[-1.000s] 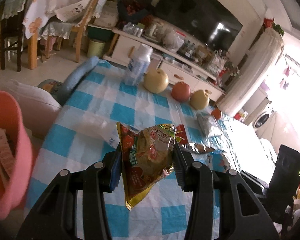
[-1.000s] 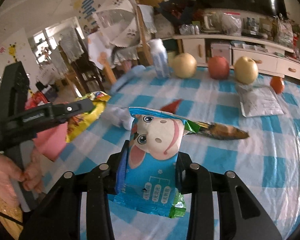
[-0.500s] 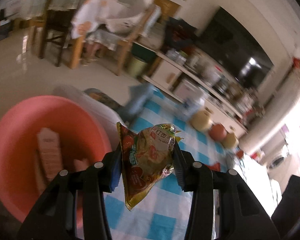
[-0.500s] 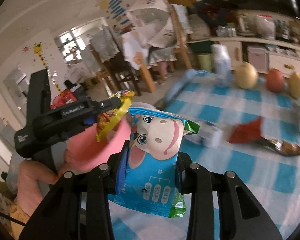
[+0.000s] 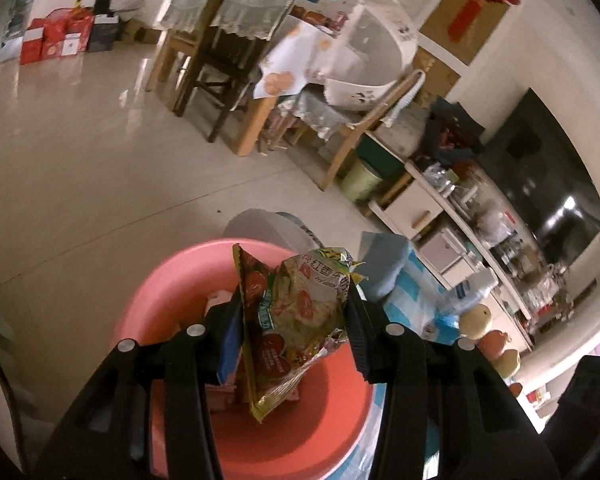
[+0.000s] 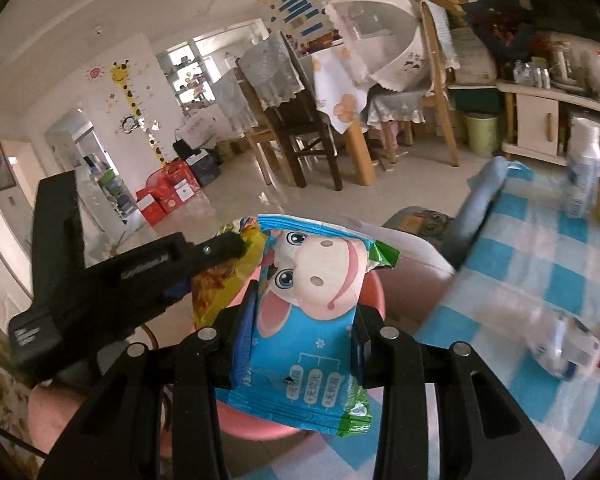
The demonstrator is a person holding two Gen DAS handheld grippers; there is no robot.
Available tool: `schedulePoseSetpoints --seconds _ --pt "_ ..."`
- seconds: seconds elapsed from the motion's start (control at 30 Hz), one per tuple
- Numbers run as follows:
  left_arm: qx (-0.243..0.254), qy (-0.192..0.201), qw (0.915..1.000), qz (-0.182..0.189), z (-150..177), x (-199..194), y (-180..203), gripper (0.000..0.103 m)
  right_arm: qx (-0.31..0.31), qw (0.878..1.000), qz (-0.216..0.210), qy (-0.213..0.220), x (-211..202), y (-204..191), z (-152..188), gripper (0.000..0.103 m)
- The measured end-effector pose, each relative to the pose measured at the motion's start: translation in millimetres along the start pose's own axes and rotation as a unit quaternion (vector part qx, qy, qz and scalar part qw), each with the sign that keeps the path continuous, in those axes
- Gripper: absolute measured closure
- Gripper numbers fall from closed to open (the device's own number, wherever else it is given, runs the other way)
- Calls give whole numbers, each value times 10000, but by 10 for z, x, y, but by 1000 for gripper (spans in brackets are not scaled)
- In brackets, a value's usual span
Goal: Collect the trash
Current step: 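Carry both bags over the pink bucket and open both tools to drop them, then move both open tools back over the table toward the red bag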
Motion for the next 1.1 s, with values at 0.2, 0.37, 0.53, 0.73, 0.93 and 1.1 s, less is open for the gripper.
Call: schedulePoseSetpoints --seconds 0.2,0.37,0.53,0.73,0.93,1.1 --pt "-134 99 9990 -421 -38 -6 -71 21 78 9992 382 117 18 111 83 28" --pt "-253 153 9981 -545 0 -49 -102 13 161 9954 889 312 -312 319 236 14" --pt "-208 107 9988 -427 54 -46 -13 12 185 9904 1334 300 -530 482 402 11" --pt "174 35 9995 -279 124 4 230 11 205 9860 1640 205 -715 649 632 11" --pt "803 -78 9963 -289 273 73 553 10 335 9819 1857 152 -909 852 836 11" --pt "1564 -74 9874 -221 446 103 897 8 479 9789 1976 190 -1064 986 918 11"
Point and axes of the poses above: each gripper's, at about its wrist camera, not at the fingertips, and x roughly the way its jaws point, y to its right, z to its underside, the point moved 4 cm from there along x, roughly the way its jaws point, and after that the axes turned 9 degrees about -y, right-handed, at the moved point
